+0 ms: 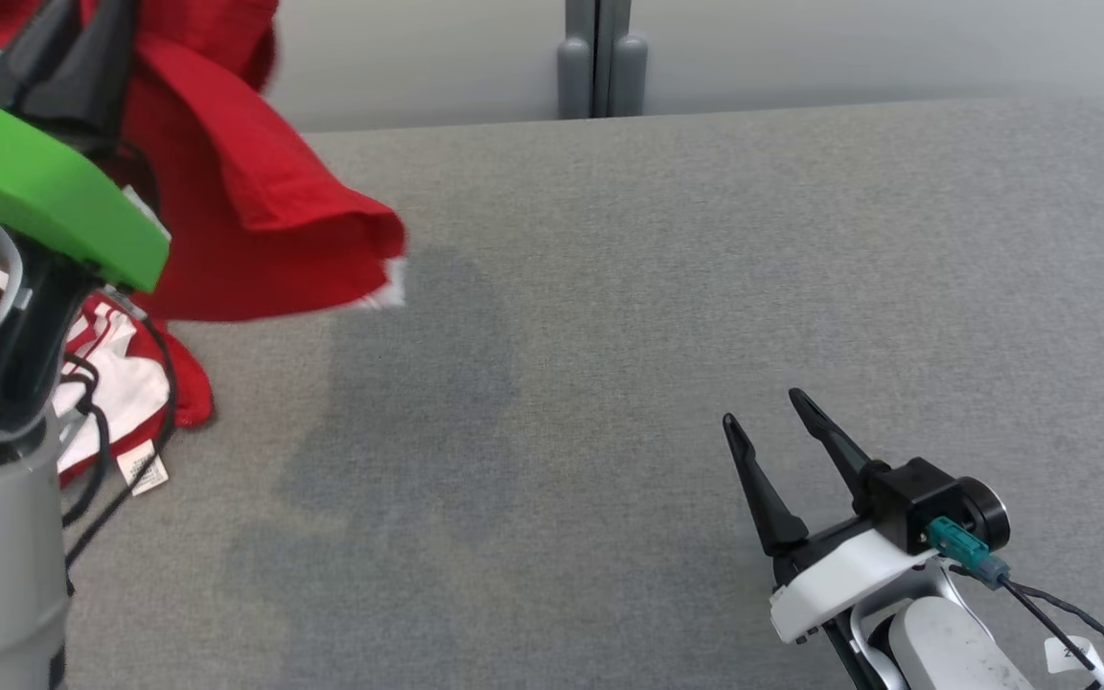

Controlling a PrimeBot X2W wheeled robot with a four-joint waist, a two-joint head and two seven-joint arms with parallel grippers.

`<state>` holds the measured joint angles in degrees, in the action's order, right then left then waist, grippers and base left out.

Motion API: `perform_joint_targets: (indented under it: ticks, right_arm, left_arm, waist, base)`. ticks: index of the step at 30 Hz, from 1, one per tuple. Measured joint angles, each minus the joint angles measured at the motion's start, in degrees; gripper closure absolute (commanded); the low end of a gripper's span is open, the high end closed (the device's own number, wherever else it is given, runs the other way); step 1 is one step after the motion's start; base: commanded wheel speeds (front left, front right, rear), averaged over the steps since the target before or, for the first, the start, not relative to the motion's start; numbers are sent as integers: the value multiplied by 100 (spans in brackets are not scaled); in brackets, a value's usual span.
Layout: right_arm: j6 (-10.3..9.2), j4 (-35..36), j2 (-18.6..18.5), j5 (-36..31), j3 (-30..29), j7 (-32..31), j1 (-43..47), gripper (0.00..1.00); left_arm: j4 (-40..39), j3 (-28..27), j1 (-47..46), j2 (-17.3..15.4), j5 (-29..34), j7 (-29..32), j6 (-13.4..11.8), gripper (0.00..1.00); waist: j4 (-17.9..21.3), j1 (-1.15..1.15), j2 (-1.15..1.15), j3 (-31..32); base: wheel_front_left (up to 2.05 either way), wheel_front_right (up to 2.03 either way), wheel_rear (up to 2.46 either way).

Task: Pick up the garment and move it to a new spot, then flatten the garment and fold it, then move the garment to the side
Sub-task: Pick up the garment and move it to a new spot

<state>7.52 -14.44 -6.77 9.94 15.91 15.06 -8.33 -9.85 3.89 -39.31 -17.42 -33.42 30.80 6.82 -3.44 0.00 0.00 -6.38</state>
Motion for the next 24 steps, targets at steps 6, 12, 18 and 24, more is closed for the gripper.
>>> perform_joint_targets:
  ticks: [6, 12, 18, 24]
  right_arm:
    - [0, 94, 45, -8, -208, 0, 53, 0]
    - [0, 138, 78, 1, -352, 0, 71, 0]
    - [0, 148, 153, 51, -397, 0, -52, 0]
    - [0, 140, 219, 92, -517, 0, -39, 0]
  left_arm:
    - [-1129, 470, 575, 660, -976, 580, -107, 100]
    - [-1296, 1660, 1290, 1390, -1695, 481, -330, 100]
    - [-119, 2449, 1490, 1455, -2105, -567, -450, 100]
    - [1802, 2535, 1302, 1467, -3040, -1433, -443, 100]
  waist:
    - [452, 0, 0, 182]
    - [1029, 0, 0, 143]
    - [1672, 0, 0, -16]
    - [2245, 0, 0, -196]
  base:
    - [0, 0, 0]
    - [0, 0, 0]
    - [0, 0, 0]
    - [0, 0, 0]
